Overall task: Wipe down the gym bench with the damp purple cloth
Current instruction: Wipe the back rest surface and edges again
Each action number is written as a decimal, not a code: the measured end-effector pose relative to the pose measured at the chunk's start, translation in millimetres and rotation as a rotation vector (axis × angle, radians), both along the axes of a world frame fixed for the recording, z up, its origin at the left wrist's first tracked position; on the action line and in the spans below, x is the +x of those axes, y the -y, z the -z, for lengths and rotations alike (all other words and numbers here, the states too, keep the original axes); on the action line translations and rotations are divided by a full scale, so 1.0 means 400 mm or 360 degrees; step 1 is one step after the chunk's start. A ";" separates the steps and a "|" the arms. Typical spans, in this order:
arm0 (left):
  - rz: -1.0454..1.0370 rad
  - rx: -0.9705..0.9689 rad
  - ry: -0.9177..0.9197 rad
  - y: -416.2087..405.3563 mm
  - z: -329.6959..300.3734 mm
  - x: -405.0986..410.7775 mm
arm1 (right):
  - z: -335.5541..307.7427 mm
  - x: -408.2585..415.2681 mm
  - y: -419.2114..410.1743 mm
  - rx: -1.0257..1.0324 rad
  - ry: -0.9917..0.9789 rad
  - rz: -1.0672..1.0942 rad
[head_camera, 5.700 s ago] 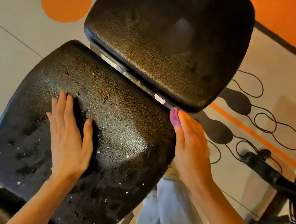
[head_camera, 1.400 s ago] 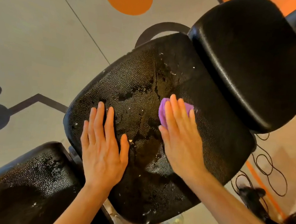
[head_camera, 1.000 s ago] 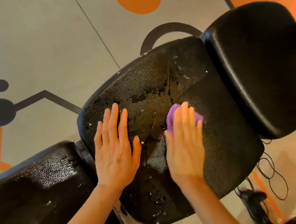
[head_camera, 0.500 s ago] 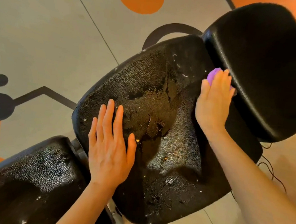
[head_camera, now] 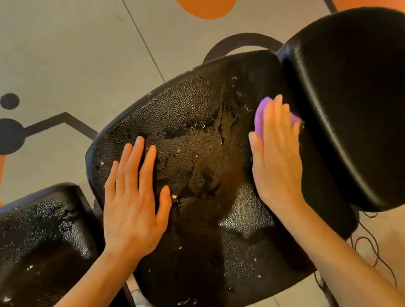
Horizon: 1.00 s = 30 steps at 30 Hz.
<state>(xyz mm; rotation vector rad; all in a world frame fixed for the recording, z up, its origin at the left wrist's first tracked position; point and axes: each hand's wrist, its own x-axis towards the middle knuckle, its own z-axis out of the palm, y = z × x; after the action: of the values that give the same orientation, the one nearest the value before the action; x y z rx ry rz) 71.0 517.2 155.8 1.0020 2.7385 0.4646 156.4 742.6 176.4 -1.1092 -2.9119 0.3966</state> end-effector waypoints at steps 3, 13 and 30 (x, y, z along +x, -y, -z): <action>-0.0010 -0.0011 0.0035 -0.002 -0.007 0.002 | -0.025 0.116 0.018 -0.0116 0.0100 -0.0314; -0.0014 -0.0033 0.0066 -0.007 -0.008 -0.002 | -0.022 0.052 -0.030 -0.0137 0.0030 -0.0359; 0.0012 0.0007 0.0081 -0.006 -0.010 -0.005 | -0.008 -0.082 -0.060 -0.0040 0.0011 -0.0534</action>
<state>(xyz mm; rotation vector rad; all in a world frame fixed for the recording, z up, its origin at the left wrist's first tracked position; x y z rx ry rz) 68.9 519.7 159.6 0.9874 2.6890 0.4887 123.4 766.5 179.6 -0.6201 -3.1081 0.4320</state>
